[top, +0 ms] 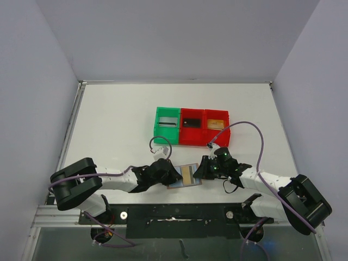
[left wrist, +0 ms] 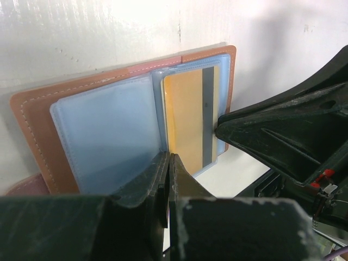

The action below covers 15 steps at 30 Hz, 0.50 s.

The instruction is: Take the credit cards out of the card holder

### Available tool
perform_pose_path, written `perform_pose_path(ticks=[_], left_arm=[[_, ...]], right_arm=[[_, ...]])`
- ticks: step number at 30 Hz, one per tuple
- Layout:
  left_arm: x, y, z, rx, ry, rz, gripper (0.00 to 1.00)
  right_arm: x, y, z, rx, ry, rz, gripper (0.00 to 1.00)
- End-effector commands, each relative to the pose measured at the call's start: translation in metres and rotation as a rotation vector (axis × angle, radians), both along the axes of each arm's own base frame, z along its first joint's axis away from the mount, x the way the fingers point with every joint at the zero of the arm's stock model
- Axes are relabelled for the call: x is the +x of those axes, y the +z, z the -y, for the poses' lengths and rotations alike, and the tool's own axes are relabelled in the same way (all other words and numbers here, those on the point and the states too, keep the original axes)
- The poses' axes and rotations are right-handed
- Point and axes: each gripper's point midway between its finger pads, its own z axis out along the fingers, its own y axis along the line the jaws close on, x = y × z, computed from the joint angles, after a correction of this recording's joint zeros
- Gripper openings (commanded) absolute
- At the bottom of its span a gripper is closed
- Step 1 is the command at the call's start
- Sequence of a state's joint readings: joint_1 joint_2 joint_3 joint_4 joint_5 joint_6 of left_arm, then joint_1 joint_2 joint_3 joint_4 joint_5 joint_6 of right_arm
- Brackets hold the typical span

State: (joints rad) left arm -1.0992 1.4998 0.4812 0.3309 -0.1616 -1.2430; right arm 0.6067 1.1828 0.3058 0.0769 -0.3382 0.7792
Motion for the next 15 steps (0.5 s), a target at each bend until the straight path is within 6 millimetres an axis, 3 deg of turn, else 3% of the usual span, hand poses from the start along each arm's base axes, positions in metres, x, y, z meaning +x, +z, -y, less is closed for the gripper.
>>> perform_pose_path(ticks=[1,3,8,15], left_arm=[[0.004,0.015,0.003,-0.020,-0.007,0.047,0.00],[0.004,0.017,0.005,-0.026,-0.010,0.049,0.00],[0.006,0.019,0.012,-0.045,-0.012,0.049,0.18],[0.004,0.002,0.003,-0.017,0.031,0.018,0.29]], right_arm=[[0.002,0.010,-0.005,0.025,0.014,0.013,0.14],[0.004,0.012,-0.007,0.032,0.017,0.018,0.15],[0.005,0.013,-0.008,0.034,0.018,0.013,0.15],[0.001,0.009,-0.007,0.042,0.010,-0.001,0.15]])
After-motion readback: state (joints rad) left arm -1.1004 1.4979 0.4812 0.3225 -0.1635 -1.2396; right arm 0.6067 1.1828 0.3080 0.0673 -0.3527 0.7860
